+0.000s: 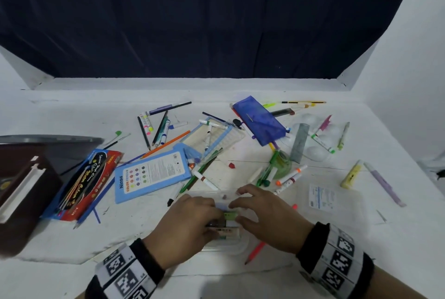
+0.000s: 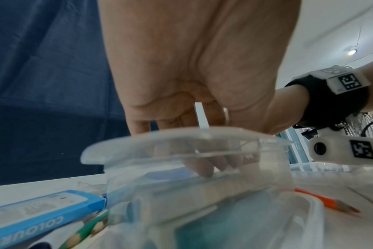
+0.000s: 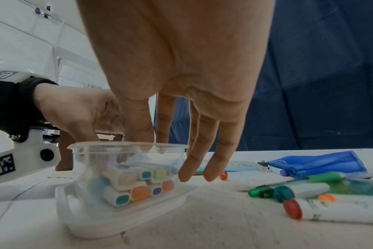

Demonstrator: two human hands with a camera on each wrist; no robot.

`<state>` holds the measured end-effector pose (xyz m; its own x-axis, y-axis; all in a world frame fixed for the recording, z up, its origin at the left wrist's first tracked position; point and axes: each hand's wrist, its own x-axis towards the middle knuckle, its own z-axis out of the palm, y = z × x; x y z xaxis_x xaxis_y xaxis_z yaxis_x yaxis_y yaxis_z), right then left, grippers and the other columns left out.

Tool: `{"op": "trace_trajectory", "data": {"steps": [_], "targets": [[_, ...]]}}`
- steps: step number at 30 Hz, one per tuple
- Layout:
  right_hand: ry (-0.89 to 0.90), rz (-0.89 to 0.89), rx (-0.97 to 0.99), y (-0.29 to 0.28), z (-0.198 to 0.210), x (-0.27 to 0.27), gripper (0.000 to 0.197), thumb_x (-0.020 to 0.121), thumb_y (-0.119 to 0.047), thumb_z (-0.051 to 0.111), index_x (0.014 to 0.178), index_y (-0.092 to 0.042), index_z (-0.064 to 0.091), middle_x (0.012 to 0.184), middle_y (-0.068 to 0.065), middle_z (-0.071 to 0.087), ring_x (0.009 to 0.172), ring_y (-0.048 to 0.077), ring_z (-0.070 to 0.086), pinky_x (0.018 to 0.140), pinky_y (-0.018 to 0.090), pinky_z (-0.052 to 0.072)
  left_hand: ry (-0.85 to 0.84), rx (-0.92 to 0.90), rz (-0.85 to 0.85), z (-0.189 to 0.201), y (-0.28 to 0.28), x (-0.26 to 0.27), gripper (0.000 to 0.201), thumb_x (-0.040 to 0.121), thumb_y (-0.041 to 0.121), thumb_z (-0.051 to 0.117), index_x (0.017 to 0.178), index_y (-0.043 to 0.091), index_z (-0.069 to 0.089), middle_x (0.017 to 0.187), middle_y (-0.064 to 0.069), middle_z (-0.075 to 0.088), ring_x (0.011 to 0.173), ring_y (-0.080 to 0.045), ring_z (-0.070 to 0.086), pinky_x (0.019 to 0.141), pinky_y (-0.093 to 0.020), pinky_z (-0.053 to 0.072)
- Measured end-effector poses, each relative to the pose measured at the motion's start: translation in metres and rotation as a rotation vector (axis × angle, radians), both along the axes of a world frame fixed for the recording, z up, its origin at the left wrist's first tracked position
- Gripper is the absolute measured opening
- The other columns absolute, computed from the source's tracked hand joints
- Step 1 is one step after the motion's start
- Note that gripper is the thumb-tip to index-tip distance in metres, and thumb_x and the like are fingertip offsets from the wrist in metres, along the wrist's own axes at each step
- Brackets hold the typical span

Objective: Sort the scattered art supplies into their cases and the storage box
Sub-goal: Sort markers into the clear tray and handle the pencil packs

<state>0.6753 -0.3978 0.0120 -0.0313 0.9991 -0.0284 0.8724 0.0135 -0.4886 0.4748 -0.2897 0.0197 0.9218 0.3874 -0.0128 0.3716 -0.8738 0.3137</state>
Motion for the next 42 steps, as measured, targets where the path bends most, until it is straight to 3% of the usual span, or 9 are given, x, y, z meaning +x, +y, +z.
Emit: {"op": "trace_trajectory", "data": {"steps": [4, 9, 13, 17, 23, 27, 33, 37, 42], "targets": [[0.042, 0.014, 0.068, 0.0, 0.006, 0.011, 0.029, 0.094, -0.035, 0.059, 0.121, -0.029, 0.064, 0.126, -0.008, 0.056, 0.104, 0.008, 0.056, 0.093, 0.029, 0.046, 0.027, -0.011, 0.049, 0.001, -0.004, 0.001, 0.021, 0.087, 0.043, 0.068, 0.107, 0.037, 0.07, 0.106, 0.017, 0.064, 0.101, -0.003, 0.057, 0.087, -0.029, 0.046], [0.131, -0.022, 0.174, -0.01, 0.016, 0.03, 0.022, 0.092, -0.031, 0.063, 0.113, -0.029, 0.067, 0.108, -0.014, 0.061, 0.092, 0.003, 0.059, 0.081, 0.022, 0.049, 0.022, -0.099, 0.112, 0.002, -0.004, 0.002, 0.018, 0.081, 0.036, 0.075, 0.097, 0.039, 0.069, 0.092, 0.016, 0.065, 0.086, -0.003, 0.058, 0.078, -0.027, 0.05], [0.126, -0.108, 0.26, -0.035, 0.022, 0.057, 0.016, 0.09, -0.025, 0.067, 0.105, -0.03, 0.071, 0.1, -0.017, 0.065, 0.086, -0.001, 0.062, 0.076, 0.014, 0.047, -0.047, -0.201, 0.115, 0.014, -0.01, 0.013, 0.014, 0.089, 0.053, 0.065, 0.096, 0.042, 0.067, 0.085, 0.018, 0.065, 0.081, -0.001, 0.059, 0.075, -0.028, 0.052], [0.118, -0.262, 0.319, -0.066, 0.024, 0.1, 0.015, 0.087, -0.017, 0.071, 0.097, -0.029, 0.073, 0.091, -0.018, 0.067, 0.081, -0.001, 0.064, 0.071, 0.017, 0.05, -0.278, -0.324, 0.139, 0.043, -0.035, 0.058, 0.023, 0.094, 0.055, 0.053, 0.095, 0.036, 0.065, 0.075, 0.006, 0.065, 0.075, -0.014, 0.06, 0.069, -0.03, 0.05], [-0.027, -0.582, 0.325, -0.104, 0.024, 0.181, 0.017, 0.083, -0.016, 0.071, 0.077, -0.031, 0.068, 0.076, -0.017, 0.066, 0.066, -0.001, 0.063, 0.061, 0.026, 0.053, -0.424, -0.346, 0.153, 0.065, -0.066, 0.17, 0.014, 0.091, 0.043, 0.065, 0.092, 0.029, 0.065, 0.072, 0.006, 0.063, 0.071, -0.011, 0.06, 0.066, -0.024, 0.047], [-0.07, -0.812, 0.062, -0.125, 0.021, 0.243, 0.016, 0.084, -0.028, 0.069, 0.07, -0.031, 0.063, 0.069, -0.013, 0.066, 0.065, 0.007, 0.063, 0.06, 0.029, 0.051, -0.261, -0.239, 0.107, 0.053, -0.068, 0.249, 0.017, 0.091, 0.045, 0.062, 0.096, 0.028, 0.063, 0.082, 0.009, 0.066, 0.076, -0.006, 0.06, 0.072, -0.03, 0.049], [-0.167, -0.804, -0.312, -0.127, 0.003, 0.289, 0.017, 0.086, -0.047, 0.061, 0.09, -0.031, 0.061, 0.093, -0.008, 0.067, 0.084, 0.013, 0.063, 0.073, 0.029, 0.053, 0.137, -0.106, 0.024, 0.014, -0.069, 0.336, 0.032, 0.093, 0.043, 0.059, 0.111, 0.018, 0.06, 0.111, -0.005, 0.065, 0.104, -0.027, 0.062, 0.084, -0.035, 0.049], [-0.185, -0.767, -0.368, -0.116, 0.002, 0.29, 0.022, 0.088, -0.042, 0.061, 0.094, -0.021, 0.061, 0.094, 0.001, 0.067, 0.081, 0.02, 0.065, 0.071, 0.029, 0.053, 0.297, -0.009, 0.003, 0.004, -0.071, 0.363, 0.034, 0.094, 0.038, 0.057, 0.115, 0.012, 0.056, 0.118, -0.013, 0.061, 0.107, -0.033, 0.06, 0.086, -0.037, 0.046], [-0.143, -0.774, -0.313, -0.108, 0.005, 0.285, 0.024, 0.092, -0.032, 0.058, 0.089, -0.008, 0.062, 0.086, 0.008, 0.068, 0.074, 0.025, 0.067, 0.072, 0.035, 0.057, 0.331, 0.007, -0.001, 0.0, -0.068, 0.373, 0.029, 0.091, 0.029, 0.061, 0.112, 0.011, 0.055, 0.117, -0.014, 0.061, 0.105, -0.033, 0.061, 0.079, -0.035, 0.042]]}}
